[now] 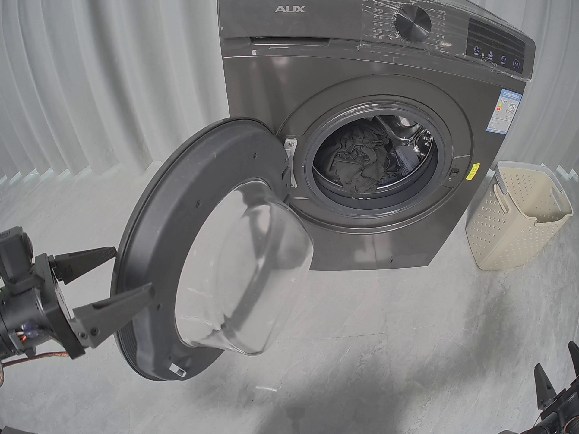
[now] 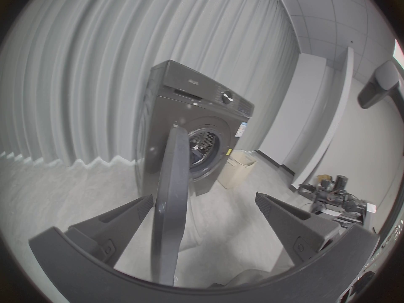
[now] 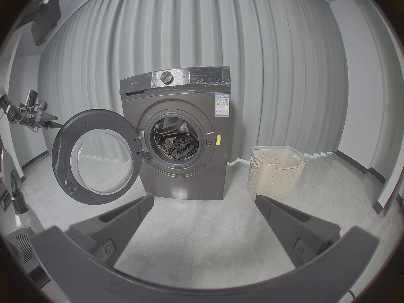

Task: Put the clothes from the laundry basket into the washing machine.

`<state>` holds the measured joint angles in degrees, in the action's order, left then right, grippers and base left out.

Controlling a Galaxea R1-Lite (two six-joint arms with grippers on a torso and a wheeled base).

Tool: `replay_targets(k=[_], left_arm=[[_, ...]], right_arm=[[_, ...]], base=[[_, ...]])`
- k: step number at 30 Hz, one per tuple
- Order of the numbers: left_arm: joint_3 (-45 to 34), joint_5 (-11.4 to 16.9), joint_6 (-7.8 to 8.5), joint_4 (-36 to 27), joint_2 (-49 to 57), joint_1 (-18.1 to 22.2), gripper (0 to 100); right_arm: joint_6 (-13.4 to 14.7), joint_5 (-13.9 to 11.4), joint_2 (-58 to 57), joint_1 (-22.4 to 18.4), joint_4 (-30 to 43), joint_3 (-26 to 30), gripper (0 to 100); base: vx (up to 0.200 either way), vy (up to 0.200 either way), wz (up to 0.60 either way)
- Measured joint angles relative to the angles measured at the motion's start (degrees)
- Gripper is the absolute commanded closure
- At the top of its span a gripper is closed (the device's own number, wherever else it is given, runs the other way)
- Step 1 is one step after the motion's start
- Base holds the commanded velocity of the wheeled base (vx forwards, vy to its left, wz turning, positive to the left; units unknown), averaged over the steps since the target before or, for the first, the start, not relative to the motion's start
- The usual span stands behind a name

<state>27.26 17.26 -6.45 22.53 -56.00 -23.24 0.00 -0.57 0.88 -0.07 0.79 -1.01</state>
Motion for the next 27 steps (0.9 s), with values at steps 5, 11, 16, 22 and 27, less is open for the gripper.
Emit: replay_targets(k=[5,11,16,22,27], left_arm=[[-0.8,-0.7,-0.63,-2.6,3.3,-2.6,0],[-0.8,-2.5,-0.22,-2.5,4.8,1.1,0],[-0.5,-3.3,2.1,-2.4,5.0,8.8,0],[-0.9,-4.4,5.99,-2.4,2.2,14.7,0],[-1.6,-4.4,6.78,-2.2,-1.0,13.7,0]], right_arm=[[0.0,0.0,0.0,0.0,0.0,0.0,0],[0.0,0.0,0.0,0.0,0.0,0.0,0],[0.0,0.0,0.0,0.0,0.0,0.0,0],[0.0,0.0,0.0,0.0,0.0,0.0,0],[0.0,0.0,0.0,0.0,0.0,0.0,0]], base=[[0.0,0.0,0.0],[0.0,0.0,0.0],[0.0,0.0,0.0],[0.0,0.0,0.0],[0.0,0.0,0.0]])
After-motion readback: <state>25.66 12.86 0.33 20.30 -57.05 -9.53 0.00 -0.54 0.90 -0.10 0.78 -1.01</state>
